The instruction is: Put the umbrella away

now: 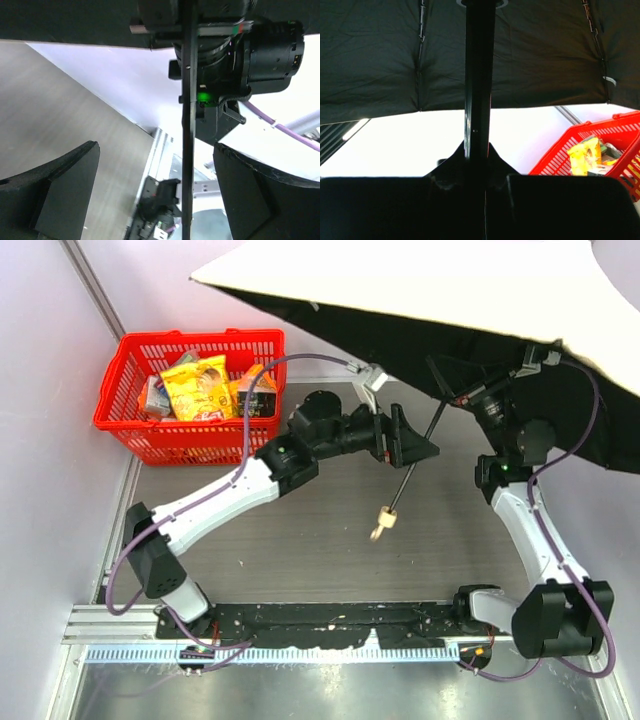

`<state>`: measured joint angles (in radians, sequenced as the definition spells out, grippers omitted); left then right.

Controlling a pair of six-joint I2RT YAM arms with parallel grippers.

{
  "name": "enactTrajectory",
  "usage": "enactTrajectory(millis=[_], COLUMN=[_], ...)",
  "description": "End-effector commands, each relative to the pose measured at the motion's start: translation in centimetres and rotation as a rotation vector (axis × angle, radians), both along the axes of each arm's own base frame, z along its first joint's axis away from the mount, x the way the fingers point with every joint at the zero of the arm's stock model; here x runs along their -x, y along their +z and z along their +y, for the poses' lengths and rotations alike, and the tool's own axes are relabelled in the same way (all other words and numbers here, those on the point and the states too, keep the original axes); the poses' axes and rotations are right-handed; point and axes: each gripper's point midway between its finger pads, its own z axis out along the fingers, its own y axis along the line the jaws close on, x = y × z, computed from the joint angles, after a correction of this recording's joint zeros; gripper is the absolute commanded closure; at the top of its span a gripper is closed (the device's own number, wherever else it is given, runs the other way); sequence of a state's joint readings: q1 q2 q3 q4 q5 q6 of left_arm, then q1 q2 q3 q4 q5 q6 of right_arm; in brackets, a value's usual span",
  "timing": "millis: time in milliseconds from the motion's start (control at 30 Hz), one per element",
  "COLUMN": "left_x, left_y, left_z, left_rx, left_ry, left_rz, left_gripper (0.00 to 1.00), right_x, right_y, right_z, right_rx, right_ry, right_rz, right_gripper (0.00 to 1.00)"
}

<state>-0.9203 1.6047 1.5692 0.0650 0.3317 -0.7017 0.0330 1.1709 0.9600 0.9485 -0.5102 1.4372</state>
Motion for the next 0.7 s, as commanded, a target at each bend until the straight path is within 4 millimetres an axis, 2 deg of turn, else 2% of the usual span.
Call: enactTrajectory(millis=[0,100,200,300,333,367,500,567,667], left_x=[3.3,3.3,3.0,2.2,2.0,2.0,2.0,1.7,1.4], left_y=[4.4,4.4,3.8,2.6,2.6,2.8,3.0,3.1,3.1], left_z=[-1.0,-1.6,-1.7,-1.5,-1.2,-0.9,-0.5,-0.2,0.2], left_rx=[0.136,0.147,0.107,0.009,0.006,0.010,0.046,0.052,0.046], left_ry=[-0.189,-0.212,-0.181,-0.107,-0.081,-0.062,-0.029,-0.002,0.023], left_rz=[-0.004,0.007,-0.020,-0.054,-0.068,-0.079,-0.080,-0.077,-0.090], left_gripper=[0.05,0.16,0.58,0.90,0.96,1.00,1.00,1.00,1.00], right_x=[4.8,4.9,4.6,3.7,2.9,2.3,-0.5,-1.7,-2.8], right_y=[3.7,4.1,4.3,4.4,3.9,4.1,3.3,2.9,2.9], right_z=[0.5,0.6,0.6,0.5,0.3,-0.2,-2.2,-2.9,-4.4], right_rx=[0.041,0.047,0.064,0.071,0.082,0.062,0.004,-0.021,-0.077], right_ry=[0.019,0.019,-0.007,-0.031,-0.054,-0.091,-0.207,-0.249,-0.322], right_rz=[-0.194,-0.204,-0.186,-0.132,-0.082,-0.061,0.070,0.137,0.185], right_gripper=[0.99,0.99,0.99,0.99,0.99,0.91,0.63,0.57,0.43])
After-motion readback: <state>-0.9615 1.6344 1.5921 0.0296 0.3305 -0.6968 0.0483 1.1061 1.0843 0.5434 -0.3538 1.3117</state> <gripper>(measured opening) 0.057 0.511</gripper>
